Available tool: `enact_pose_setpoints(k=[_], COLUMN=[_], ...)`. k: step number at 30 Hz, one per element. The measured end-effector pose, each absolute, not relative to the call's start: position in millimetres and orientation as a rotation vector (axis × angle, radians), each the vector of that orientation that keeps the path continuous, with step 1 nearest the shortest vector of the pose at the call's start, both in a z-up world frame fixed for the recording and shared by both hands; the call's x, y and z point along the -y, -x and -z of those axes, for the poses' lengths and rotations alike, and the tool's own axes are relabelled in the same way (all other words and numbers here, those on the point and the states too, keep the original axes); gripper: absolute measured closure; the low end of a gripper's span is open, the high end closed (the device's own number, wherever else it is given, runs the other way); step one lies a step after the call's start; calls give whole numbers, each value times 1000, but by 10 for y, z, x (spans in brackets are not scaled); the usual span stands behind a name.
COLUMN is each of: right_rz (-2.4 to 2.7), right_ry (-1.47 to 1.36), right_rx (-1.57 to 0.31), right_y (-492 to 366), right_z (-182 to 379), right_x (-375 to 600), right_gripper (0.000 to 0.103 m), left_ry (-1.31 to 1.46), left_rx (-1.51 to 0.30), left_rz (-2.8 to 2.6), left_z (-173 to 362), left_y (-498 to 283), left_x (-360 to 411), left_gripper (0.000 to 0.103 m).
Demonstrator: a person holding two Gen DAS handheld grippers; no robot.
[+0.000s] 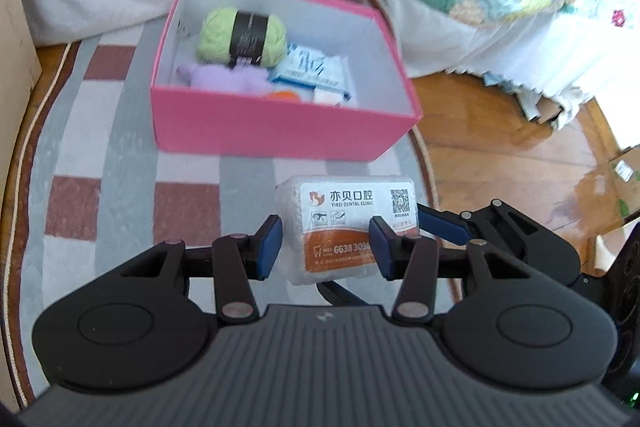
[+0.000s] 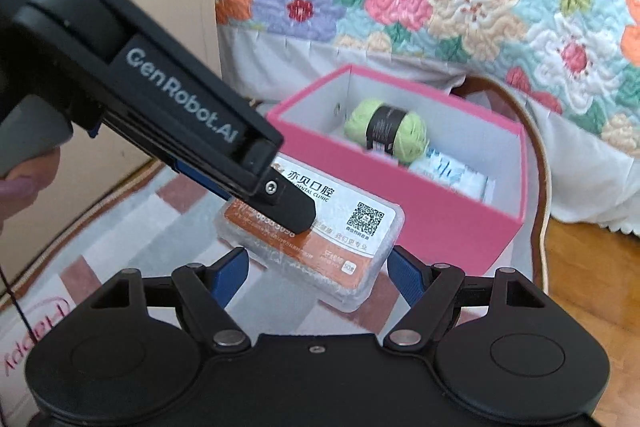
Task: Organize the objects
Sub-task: 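Lift the plastic box with the left tool and lower it into the pink box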
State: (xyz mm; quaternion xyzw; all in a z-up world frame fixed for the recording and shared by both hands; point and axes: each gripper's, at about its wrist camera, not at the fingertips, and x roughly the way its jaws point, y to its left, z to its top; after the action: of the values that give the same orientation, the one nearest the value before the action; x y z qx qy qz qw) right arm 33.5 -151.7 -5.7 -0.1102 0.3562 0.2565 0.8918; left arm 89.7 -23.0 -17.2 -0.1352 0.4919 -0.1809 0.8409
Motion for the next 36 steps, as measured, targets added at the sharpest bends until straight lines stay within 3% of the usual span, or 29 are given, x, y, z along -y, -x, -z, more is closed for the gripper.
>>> enact_pose_setpoints(k=[8, 25, 36], right_rz=[-523, -483, -454], right_ry=[225, 212, 181], right_rx=[-681, -648, -711], right_y=[-345, -469, -1247], right_z=[-415, -790, -930], right_x=[1615, 1622, 1639], right_gripper=[22, 22, 23], left_ry=[292, 276, 287], left_rx=[-1004, -999, -1007], left_rz=[447, 472, 431], left_z=[-244, -648, -758], left_y=[-969, -1155, -1952], left_x=[243, 280, 384], left_gripper=[57, 57, 57])
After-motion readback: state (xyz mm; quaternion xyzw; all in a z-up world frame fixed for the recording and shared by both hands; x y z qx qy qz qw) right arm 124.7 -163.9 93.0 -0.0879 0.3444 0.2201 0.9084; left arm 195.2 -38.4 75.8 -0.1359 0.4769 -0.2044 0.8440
